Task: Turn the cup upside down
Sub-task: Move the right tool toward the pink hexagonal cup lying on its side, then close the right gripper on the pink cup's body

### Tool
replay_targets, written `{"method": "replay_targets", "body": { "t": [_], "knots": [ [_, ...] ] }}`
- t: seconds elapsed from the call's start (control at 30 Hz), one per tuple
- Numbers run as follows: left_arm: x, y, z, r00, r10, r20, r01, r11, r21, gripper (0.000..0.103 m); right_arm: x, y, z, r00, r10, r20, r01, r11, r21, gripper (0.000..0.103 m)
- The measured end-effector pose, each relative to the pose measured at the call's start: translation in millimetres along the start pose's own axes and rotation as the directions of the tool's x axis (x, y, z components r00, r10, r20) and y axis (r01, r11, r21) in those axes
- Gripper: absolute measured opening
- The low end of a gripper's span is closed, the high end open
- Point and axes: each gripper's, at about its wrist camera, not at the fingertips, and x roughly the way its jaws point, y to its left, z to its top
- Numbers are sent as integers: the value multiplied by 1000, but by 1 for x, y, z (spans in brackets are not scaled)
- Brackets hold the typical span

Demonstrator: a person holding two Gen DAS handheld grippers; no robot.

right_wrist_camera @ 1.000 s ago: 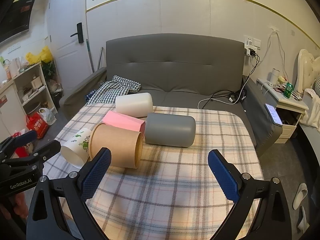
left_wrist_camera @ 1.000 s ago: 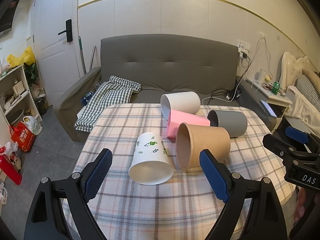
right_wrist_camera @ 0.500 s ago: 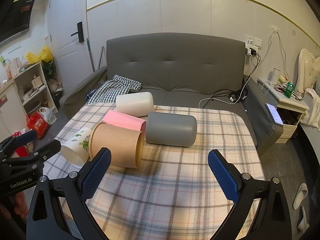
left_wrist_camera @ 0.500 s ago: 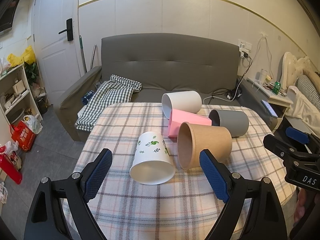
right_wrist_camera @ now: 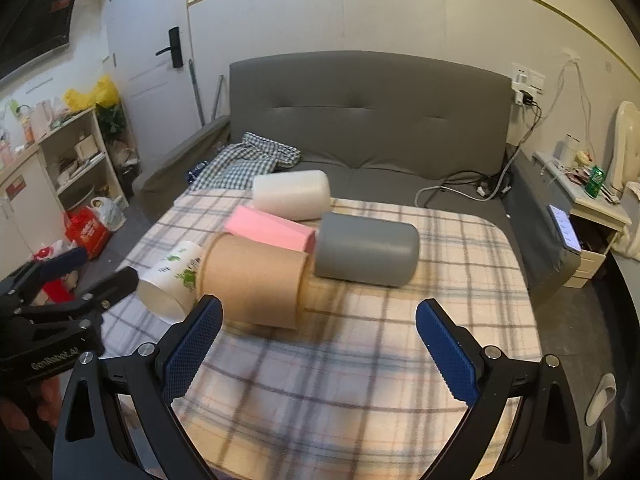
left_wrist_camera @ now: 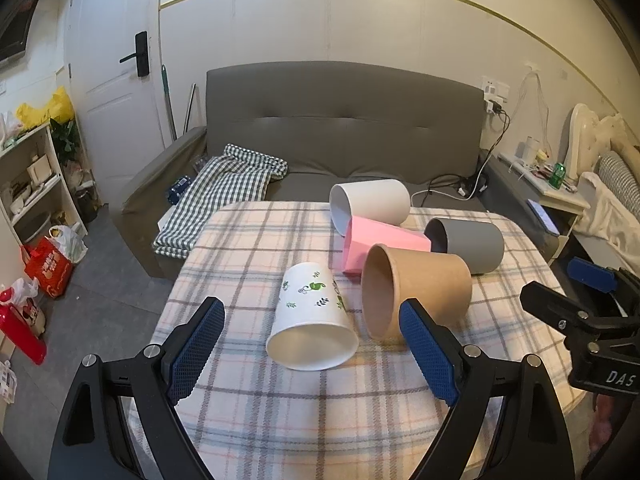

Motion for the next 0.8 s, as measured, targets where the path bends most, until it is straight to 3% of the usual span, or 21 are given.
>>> {"method": "replay_targets", "body": {
  "t": [0.13, 0.23, 0.33, 0.5, 0.67, 0.7, 0.8],
  "knots": [
    [3, 8, 5, 1000, 3, -16, -3, 1000, -31, 92, 3, 7, 15, 1000, 9, -5, -9, 998, -69, 98],
    [5, 14, 6, 1000, 15, -26, -16, 999, -48, 92, 15, 11, 32, 997, 42, -69, -53, 984, -172, 98],
    [8, 21, 6, 998, 40, -42, -42, 998, -54, 92, 32, 14, 53, 984, 96, -150, -134, 954, -269, 98],
    [18, 38, 7, 995, 60, -75, -67, 993, -97, 92, 67, 29, 85, 964, 101, -247, -200, 888, -415, 98],
    [30, 57, 10, 990, 100, -98, -113, 983, -142, 92, 111, 48, 98, 920, 85, -384, -282, 823, -493, 90],
    [32, 61, 11, 989, 101, -104, -117, 981, -157, 92, 122, 51, 98, 898, 93, -430, -318, 814, -487, 90],
    [39, 74, 14, 988, 96, -120, -118, 975, -191, 92, 148, 60, 99, 865, 78, -495, -352, 798, -490, 90]
  ]
}}
